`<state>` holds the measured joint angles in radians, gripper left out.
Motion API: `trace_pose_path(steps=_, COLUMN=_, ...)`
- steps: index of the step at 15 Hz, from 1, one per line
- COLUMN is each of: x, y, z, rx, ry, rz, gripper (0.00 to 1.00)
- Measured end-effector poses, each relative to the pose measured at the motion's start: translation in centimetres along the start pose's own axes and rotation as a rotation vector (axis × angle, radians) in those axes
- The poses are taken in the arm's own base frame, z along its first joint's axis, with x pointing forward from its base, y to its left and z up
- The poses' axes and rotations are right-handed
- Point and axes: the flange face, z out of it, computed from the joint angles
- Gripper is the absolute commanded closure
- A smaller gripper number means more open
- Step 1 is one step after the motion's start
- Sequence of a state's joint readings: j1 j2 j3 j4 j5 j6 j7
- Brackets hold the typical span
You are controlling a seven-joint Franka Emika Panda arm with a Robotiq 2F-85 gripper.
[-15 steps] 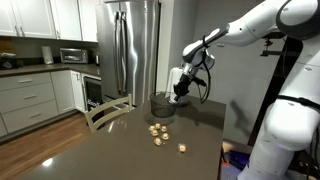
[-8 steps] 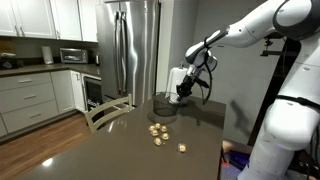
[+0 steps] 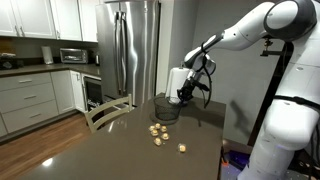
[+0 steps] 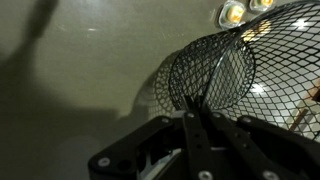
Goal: Move the black basket to the right side of the countertop
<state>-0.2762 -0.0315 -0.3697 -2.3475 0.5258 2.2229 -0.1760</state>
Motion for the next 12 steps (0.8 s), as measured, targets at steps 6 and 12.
trace_pose_path(steps=6, x=0.27, y=0.36, z=1.09, rx=-0.015, ry=-0.019, rz=0.042, gripper=0.58)
trace_pose_path(steps=12, x=0.43, y=-0.33, z=0.92, rx=-0.015, ry=-0.014, rz=0.033, gripper=0.19)
